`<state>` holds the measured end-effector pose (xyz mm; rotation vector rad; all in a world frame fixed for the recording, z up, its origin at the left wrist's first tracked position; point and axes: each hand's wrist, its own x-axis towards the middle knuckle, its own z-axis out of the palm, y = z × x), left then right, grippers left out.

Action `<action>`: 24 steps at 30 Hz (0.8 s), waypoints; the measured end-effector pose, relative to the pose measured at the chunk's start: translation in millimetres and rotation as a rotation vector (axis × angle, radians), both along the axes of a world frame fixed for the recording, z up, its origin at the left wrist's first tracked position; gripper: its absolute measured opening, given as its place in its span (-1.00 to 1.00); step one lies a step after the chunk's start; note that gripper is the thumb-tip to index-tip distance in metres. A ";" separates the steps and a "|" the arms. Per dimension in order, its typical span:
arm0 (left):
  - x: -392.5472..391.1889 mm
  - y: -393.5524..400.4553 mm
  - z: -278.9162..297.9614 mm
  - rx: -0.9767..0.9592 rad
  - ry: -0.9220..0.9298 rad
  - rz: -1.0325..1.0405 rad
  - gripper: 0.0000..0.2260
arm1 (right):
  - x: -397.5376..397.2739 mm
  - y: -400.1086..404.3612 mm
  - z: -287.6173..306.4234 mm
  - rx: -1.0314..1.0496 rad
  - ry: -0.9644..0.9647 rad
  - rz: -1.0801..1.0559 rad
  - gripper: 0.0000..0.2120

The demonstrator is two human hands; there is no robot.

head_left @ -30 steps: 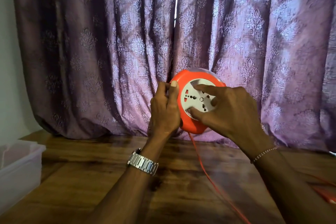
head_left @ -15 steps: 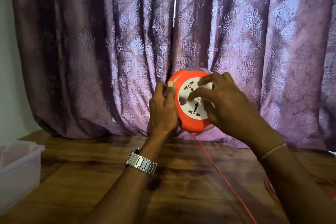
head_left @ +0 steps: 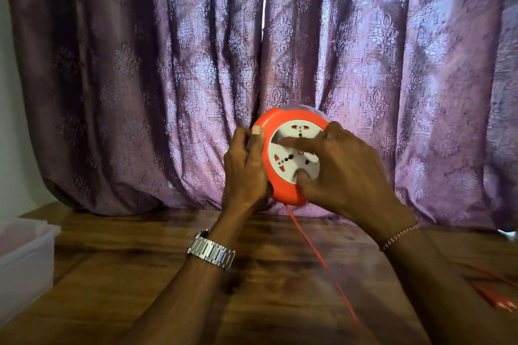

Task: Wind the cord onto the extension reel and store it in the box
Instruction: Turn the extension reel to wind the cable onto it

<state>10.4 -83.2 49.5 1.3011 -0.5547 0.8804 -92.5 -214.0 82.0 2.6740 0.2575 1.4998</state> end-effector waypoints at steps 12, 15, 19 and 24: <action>0.3 0.4 1.1 -0.008 0.016 0.006 -0.71 | 11.4 -3.2 1.0 0.027 -0.196 -0.004 -0.49; 0.3 1.9 1.8 -0.012 0.020 0.012 -0.74 | 7.7 -7.6 6.3 -0.093 -0.099 0.153 -0.78; -0.8 2.8 1.4 -0.026 0.027 -0.012 -0.70 | 1.7 -6.7 9.3 -0.170 0.081 0.175 -0.48; -5.3 0.9 3.1 -0.054 0.033 -0.008 -0.72 | 4.5 -6.1 10.3 -0.172 0.143 0.134 -0.42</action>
